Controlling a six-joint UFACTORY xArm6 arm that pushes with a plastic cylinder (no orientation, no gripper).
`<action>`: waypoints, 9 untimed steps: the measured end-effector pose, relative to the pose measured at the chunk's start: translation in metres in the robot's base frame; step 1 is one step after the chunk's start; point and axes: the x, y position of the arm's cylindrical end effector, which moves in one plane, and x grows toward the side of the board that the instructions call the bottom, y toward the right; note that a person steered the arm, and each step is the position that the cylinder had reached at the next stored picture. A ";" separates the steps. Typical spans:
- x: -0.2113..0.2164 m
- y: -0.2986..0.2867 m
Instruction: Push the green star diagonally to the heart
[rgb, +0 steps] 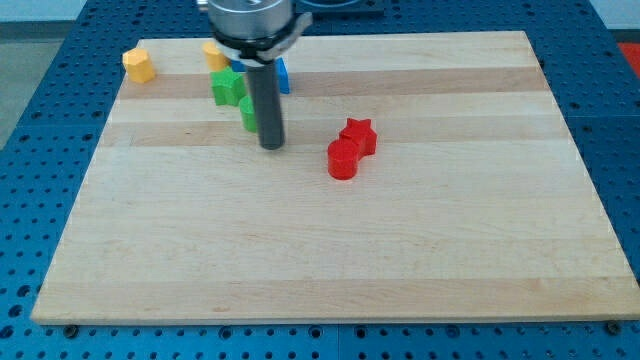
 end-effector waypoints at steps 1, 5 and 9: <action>0.000 -0.044; -0.042 -0.006; -0.075 0.163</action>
